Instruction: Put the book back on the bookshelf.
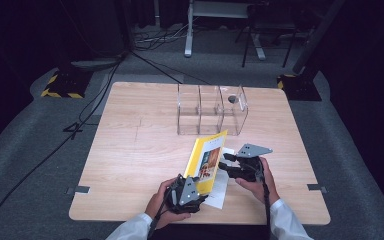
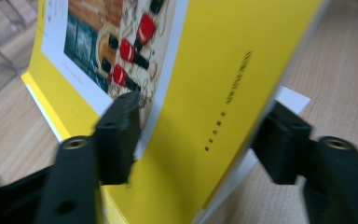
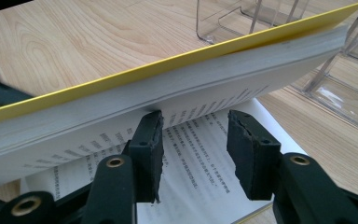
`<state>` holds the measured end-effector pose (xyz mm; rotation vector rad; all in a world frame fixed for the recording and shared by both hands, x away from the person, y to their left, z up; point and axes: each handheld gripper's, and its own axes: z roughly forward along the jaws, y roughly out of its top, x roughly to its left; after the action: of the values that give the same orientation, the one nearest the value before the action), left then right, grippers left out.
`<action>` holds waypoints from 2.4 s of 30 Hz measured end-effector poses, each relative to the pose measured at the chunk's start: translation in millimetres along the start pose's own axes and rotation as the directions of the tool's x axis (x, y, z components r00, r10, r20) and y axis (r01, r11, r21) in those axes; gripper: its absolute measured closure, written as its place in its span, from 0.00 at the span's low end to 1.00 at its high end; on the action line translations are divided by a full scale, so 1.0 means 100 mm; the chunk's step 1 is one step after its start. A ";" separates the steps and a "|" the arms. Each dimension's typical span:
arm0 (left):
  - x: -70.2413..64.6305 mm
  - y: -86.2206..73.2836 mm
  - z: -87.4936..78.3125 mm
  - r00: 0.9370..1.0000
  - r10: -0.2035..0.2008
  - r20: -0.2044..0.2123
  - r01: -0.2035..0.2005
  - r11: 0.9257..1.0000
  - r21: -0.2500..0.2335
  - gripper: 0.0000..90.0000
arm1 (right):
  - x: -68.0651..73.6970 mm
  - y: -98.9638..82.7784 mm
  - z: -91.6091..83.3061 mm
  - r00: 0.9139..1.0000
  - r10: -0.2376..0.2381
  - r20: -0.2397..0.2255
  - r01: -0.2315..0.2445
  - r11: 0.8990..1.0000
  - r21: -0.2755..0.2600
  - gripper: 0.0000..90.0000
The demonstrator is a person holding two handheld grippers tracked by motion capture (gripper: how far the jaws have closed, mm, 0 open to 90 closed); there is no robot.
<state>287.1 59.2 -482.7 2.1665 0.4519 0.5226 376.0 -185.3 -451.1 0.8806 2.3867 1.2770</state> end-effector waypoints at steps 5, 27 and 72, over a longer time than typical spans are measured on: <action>-0.02 0.01 -0.05 0.999 0.040 -0.031 -0.040 0.999 -0.013 0.69 | -0.02 -0.01 0.01 1.000 0.011 0.004 -0.011 1.000 0.004 0.63; 0.14 0.02 0.11 0.990 -0.044 -0.137 0.049 0.998 0.033 0.54 | 0.10 -0.01 0.08 0.997 -0.051 -0.061 0.052 0.998 0.024 0.76; 0.83 -0.43 -0.61 0.973 -0.024 0.229 0.035 0.998 -0.045 0.91 | -0.11 -0.16 -0.12 0.979 -0.178 -0.102 0.172 0.983 -0.061 0.35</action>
<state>320.0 164.1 -465.4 2.1385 0.3406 0.2605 372.0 -207.1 -457.8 0.5852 2.4375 1.3407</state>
